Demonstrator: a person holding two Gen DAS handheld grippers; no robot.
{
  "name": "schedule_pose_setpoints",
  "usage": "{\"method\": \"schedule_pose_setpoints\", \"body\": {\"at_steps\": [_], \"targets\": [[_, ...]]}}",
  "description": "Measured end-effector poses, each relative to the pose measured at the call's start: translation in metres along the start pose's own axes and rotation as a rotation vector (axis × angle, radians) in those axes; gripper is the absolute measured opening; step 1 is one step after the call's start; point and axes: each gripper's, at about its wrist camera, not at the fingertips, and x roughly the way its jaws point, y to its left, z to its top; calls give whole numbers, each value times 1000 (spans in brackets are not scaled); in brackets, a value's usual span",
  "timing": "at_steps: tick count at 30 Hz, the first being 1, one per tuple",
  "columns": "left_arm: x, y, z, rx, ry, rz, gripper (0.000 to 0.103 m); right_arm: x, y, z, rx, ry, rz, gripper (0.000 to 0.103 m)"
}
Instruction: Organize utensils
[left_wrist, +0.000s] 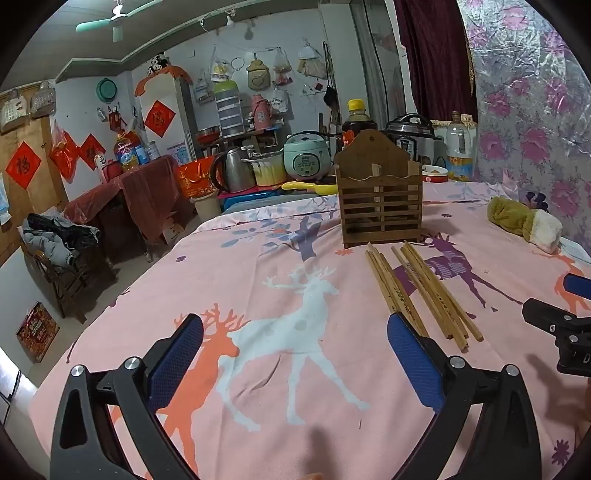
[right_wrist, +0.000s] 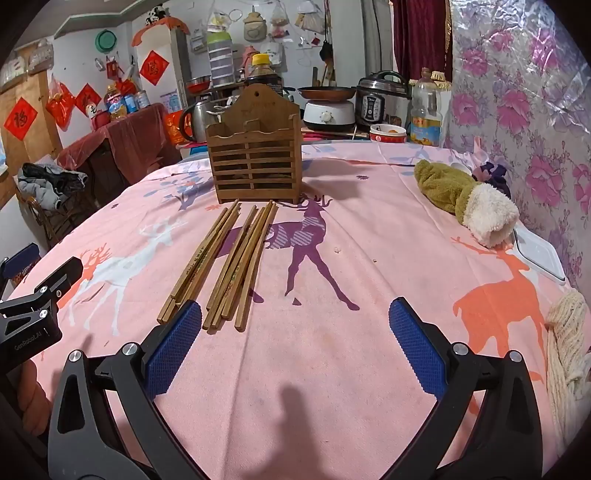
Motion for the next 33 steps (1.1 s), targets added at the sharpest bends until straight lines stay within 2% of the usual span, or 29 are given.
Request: {"method": "schedule_pose_setpoints", "body": {"at_steps": [15, 25, 33], "targets": [[3, -7, -2, 8, 11, -15, 97, 0, -1, 0, 1, -1, 1, 97], [5, -4, 0, 22, 56, -42, 97, 0, -1, 0, 3, -1, 2, 97], [8, -6, -2, 27, 60, -40, 97, 1, -1, 0, 3, 0, 3, 97]]}}
